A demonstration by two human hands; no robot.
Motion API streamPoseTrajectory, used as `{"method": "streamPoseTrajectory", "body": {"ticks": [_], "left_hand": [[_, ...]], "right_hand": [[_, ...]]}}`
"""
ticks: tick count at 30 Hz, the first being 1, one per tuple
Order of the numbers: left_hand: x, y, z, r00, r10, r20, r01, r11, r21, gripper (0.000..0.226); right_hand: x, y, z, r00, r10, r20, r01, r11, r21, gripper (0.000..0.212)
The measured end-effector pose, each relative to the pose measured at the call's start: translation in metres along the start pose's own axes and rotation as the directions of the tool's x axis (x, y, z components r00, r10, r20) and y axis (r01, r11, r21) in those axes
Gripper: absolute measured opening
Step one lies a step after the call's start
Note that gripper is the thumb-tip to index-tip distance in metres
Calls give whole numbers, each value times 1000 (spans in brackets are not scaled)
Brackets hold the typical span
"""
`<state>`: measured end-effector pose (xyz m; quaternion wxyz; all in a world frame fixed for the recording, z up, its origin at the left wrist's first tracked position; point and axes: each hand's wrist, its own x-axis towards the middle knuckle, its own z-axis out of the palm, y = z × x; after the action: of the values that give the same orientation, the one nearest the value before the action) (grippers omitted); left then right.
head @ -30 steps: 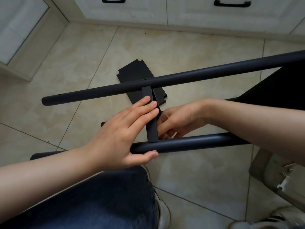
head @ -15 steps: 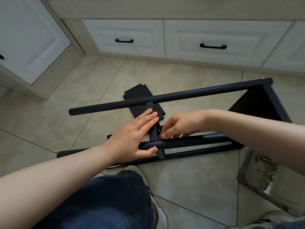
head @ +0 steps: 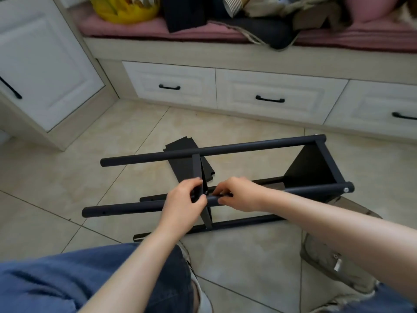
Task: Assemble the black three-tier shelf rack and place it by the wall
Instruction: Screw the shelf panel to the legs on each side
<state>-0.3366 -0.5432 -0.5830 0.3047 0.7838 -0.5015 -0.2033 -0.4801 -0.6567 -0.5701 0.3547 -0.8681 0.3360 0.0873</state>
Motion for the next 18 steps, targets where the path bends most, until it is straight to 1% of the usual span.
{"method": "streamPoseTrajectory", "body": {"ticks": [2, 3, 4, 5, 6, 7, 8, 9, 11, 14, 16, 18], "left_hand": [[-18, 3, 0, 982, -129, -141, 99, 973, -207, 20], [-24, 3, 0, 958, -212, -193, 140, 933, -331, 17], [-29, 1, 1, 927, -311, -211, 187, 868, -460, 18], [-33, -2, 3, 892, -417, -175, 244, 769, -591, 19], [-36, -5, 4, 855, -511, -84, 311, 636, -706, 16], [-38, -9, 6, 815, -578, 35, 384, 494, -780, 11], [-39, -13, 8, 774, -617, 144, 445, 368, -817, 6], [-39, -17, 10, 735, -641, 220, 478, 261, -838, 6], [-35, -23, 12, 695, -664, 276, 444, 95, -891, 10], [-26, -30, 9, 704, -653, 279, 339, -36, -940, 17], [-20, -33, 8, 705, -648, 286, 296, -98, -950, 22], [-16, -34, 9, 709, -639, 297, 274, -138, -952, 27]], "right_hand": [[-1, 1, 0, 1000, -3, -10, 3, 1000, -5, 28], [-1, 1, -1, 1000, -3, -10, 3, 1000, -7, 27], [0, 2, -1, 1000, -4, -10, 4, 1000, -6, 26], [0, 3, -1, 1000, -7, -12, 7, 1000, -6, 26], [0, 3, -1, 1000, -13, -16, 13, 1000, -6, 25], [-1, 4, -1, 1000, -17, -21, 17, 1000, -4, 25], [-1, 5, 0, 999, -20, -25, 20, 1000, 1, 24], [-1, 5, 1, 999, -22, -27, 22, 1000, 7, 24], [-2, 6, 1, 999, -28, -24, 28, 1000, 9, 23], [-2, 7, 1, 999, -39, -11, 39, 999, -22, 26], [-3, 8, 2, 999, -51, 1, 51, 996, -70, 28], [-7, 8, 2, 998, -54, 11, 55, 987, -149, 34]]}}
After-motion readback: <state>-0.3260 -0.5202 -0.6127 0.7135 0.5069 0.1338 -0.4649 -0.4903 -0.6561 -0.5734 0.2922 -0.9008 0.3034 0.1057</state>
